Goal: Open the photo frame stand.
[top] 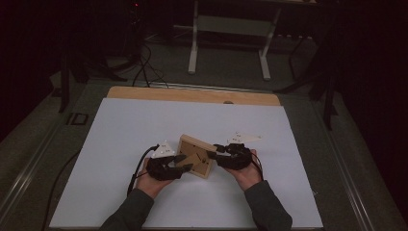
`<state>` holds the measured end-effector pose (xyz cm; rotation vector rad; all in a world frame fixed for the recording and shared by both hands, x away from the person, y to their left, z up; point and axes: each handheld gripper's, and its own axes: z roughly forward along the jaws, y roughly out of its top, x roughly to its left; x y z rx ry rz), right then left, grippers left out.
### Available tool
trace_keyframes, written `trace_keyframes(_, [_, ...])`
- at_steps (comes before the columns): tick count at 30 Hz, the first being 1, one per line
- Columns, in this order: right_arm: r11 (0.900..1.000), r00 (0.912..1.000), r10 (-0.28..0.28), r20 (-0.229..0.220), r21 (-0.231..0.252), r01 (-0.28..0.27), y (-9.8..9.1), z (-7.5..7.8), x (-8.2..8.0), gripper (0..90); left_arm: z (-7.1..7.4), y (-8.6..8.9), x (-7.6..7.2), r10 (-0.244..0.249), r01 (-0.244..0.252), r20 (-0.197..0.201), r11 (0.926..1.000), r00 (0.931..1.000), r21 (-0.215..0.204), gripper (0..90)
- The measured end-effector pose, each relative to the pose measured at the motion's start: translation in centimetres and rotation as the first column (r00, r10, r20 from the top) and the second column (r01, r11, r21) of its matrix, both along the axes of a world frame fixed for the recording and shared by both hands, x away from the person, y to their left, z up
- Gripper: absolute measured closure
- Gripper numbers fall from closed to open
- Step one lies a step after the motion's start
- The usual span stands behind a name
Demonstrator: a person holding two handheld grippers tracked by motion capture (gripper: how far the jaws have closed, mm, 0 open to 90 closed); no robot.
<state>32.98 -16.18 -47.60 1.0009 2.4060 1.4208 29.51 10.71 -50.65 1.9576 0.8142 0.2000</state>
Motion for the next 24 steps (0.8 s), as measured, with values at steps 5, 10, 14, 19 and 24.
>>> trace_keyframes(5, [0.9999,0.9998,0.007,0.018,-0.014,-0.006,0.2,0.1,-0.4,58.6,0.4,0.8,-0.1,0.02,-0.02,0.014,0.9998,0.9997,-0.006,54.0])
trace_keyframes(10, [0.9997,0.9996,0.012,0.027,-0.024,-0.011,0.3,0.2,-0.6,58.7,0.8,1.6,-0.3,0.044,-0.045,0.027,0.999,0.9986,0.005,58.5])
trace_keyframes(14, [0.9995,0.9993,0.015,0.035,-0.029,-0.014,0.4,0.3,-0.9,58.8,1.0,2.3,-0.5,0.067,-0.067,0.045,0.9977,0.9967,0.006,62.5])
trace_keyframes(19, [0.9992,0.9987,0.022,0.046,-0.033,-0.021,0.4,0.3,-1.2,58.8,1.4,3.0,-0.4,0.101,-0.102,0.064,0.9947,0.9928,0.008,68.9])
trace_keyframes(24, [0.9988,0.9981,0.027,0.056,-0.042,-0.025,0.5,0.4,-1.5,58.9,1.4,3.3,-0.2,0.128,-0.13,0.063,0.9911,0.9897,0.026,75.1])
